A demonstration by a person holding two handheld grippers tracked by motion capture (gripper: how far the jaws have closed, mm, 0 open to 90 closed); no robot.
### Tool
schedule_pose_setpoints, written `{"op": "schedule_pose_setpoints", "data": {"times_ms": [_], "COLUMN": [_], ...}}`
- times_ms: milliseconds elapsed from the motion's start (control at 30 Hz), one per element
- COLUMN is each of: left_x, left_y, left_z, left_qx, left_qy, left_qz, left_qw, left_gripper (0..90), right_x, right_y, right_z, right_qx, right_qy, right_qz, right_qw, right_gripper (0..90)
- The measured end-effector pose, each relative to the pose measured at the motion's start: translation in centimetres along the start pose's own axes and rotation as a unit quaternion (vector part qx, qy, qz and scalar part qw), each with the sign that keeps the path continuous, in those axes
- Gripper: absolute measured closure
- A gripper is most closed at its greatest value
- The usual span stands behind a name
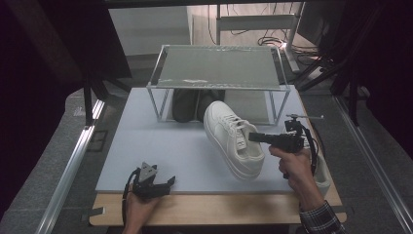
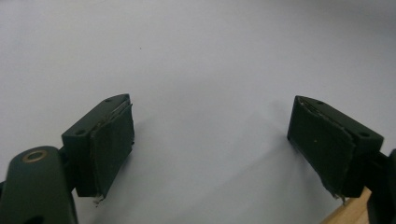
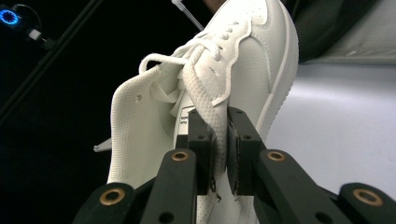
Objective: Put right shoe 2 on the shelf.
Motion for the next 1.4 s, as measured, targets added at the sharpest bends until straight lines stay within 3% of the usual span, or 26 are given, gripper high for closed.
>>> {"op": "schedule_pose_setpoints", "data": {"times_ms": [800,1400], "left_x": [0.0,0.0], "left_y": [0.0,0.0], "left_z": [0.0,0.0], "left_qx": [0.0,-0.001], "left_qy": [0.0,0.0], "left_qz": [-0.001,0.0], "left_qw": [1.0,1.0], "left_gripper": [15.0,15.1], "right_x": [0.0,1.0], "right_y": [3.8,7.6], "right_z": [-3.9,-4.6], "right_qx": [0.008,0.028], "right_qy": [0.04,0.025], "right_qz": [0.018,0.053], "right_qw": [0.999,0.9979], "right_gripper": [81.5,81.4]}}
Point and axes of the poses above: each handheld gripper's, and its own axes: x roughly forward along the jaws, y roughly out of its top, z roughly to its right, the point moved 4 cm from there along x, roughly forward along the jaws, and after that the axes turned 10 degrees about -y, right-handed, at the moved point
